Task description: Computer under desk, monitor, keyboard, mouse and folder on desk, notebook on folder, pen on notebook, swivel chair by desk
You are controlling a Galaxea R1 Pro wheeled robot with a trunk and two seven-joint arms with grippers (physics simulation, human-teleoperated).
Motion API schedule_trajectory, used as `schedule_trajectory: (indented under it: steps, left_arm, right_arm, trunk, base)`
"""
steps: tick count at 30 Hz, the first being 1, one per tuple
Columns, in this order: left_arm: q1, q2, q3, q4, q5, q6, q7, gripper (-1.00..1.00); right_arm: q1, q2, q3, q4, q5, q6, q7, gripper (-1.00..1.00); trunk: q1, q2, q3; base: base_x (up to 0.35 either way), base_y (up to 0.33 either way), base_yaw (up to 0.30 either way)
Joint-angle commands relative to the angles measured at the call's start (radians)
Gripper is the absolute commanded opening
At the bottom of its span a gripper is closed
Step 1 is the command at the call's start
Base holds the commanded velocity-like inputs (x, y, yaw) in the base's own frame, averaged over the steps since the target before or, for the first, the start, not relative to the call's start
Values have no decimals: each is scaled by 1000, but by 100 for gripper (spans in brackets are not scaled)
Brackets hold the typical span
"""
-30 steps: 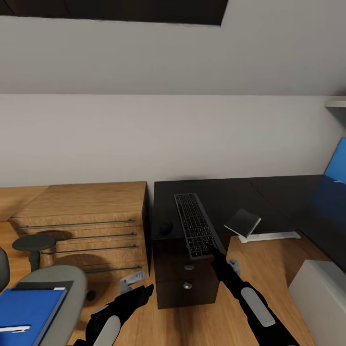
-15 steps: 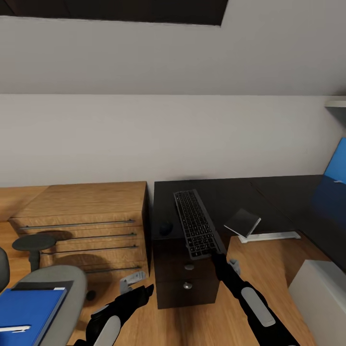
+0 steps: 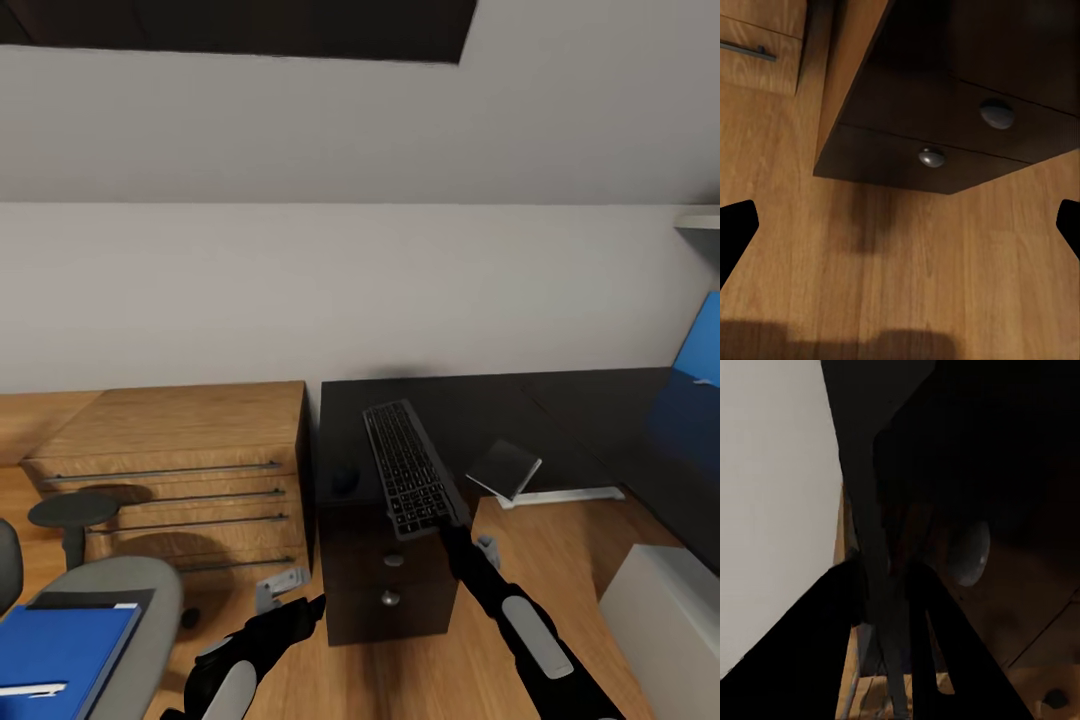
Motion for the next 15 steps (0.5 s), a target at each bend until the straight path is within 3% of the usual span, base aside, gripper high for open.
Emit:
schedule_trajectory:
  steps: [1, 12, 15]
  left_arm:
    - [-1, 0, -1, -1, 10, 1, 10, 100]
    - [-1, 2, 0, -1, 8, 2, 11, 100]
    - [-1, 2, 0, -1, 7, 2, 11, 100]
  right_arm:
    - [0, -1, 2, -11, -10, 2, 5, -100]
    - [3, -5, 2, -136, -11, 5, 9, -100]
    - [5, -6, 1, -170, -11, 6, 5, -100]
  trunk:
    - [-4, 7, 2]
    - [-46, 84, 37]
    - [-58, 105, 46]
  base:
    - [0, 0, 0]
    - [-2, 0, 0]
    - [-158, -34, 0]
